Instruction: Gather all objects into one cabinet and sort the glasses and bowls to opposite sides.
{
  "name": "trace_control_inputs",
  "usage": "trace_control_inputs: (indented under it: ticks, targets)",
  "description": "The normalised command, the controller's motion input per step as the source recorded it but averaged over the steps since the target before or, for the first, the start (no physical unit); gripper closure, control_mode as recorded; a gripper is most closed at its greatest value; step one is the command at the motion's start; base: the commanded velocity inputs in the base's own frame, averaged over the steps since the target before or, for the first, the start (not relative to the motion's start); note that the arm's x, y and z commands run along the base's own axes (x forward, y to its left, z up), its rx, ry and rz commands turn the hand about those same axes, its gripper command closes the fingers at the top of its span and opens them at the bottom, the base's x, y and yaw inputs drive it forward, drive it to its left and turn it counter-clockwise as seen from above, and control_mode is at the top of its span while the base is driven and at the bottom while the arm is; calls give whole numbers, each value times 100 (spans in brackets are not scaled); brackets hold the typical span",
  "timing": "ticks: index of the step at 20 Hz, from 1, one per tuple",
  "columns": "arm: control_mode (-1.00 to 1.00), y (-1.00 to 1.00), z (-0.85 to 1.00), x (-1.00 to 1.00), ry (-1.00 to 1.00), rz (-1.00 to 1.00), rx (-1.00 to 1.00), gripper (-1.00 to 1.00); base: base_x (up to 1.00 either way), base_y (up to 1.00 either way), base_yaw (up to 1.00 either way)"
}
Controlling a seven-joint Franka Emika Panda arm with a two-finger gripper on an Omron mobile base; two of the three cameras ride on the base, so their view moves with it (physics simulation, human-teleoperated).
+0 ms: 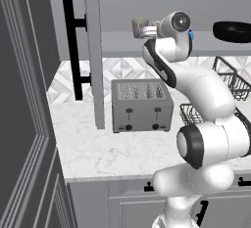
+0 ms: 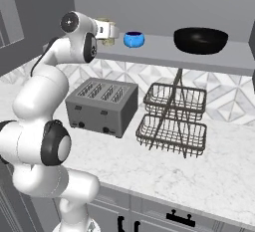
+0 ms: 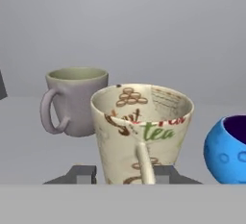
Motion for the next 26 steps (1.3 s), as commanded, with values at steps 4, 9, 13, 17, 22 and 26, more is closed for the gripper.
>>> trace_control_inputs:
  ticks: [4, 9, 13, 17, 22, 26]
  targets:
    - [-100, 0, 0, -39, 0, 0, 0, -100, 0, 0, 0]
    - [-100, -13, 0, -96, 0, 0, 0, -100, 0, 0, 0]
    - [-100, -19, 0, -100, 0, 0, 0, -100, 0, 0, 0]
    - [-100, -35, 0, -100, -6, -1, 0, -100, 0, 0, 0]
    - [-100, -42, 1, -100, -15, -1, 0, -100, 0, 0, 0]
    - [-100, -48, 11, -100, -24, -1, 0, -100, 0, 0, 0]
